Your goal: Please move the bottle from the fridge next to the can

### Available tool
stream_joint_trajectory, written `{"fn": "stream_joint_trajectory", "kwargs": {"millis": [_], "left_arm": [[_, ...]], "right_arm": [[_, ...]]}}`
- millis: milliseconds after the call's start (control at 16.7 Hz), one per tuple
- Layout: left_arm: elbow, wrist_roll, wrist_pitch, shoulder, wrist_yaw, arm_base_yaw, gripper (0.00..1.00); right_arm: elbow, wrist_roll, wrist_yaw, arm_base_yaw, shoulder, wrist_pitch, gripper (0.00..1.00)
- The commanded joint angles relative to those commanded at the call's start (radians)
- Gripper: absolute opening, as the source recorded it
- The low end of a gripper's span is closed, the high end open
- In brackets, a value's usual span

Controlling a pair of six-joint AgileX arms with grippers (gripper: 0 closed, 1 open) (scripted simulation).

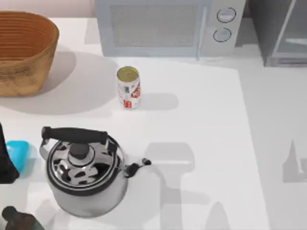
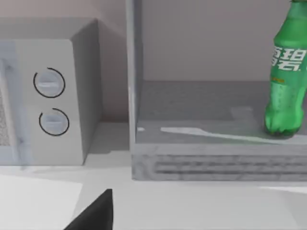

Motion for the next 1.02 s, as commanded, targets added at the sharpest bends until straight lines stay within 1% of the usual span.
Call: {"fn": "stream_joint_trajectory", "kwargs": {"millis": [240,420,660,1020], "left_arm": [[0.000,0.000,0.000,0.000,0.000,0.000,1.00],[0.000,0.000,0.000,0.000,0.000,0.000,1.00],[0.000,0.000,0.000,0.000,0.000,0.000,1.00],[0.000,0.000,0.000,0.000,0.000,0.000,1.00]], "right_arm": [[0.025,0.000,0.020,0.001,0.030,0.017,1.00],[0.118,0.002,0.095,0.008,0.153,0.078,1.00],[0.316,0.005,0.256,0.025,0.462,0.206,1.00],[0.692,0.006,0.565,0.055,1.138,0.450,1.00]]}}
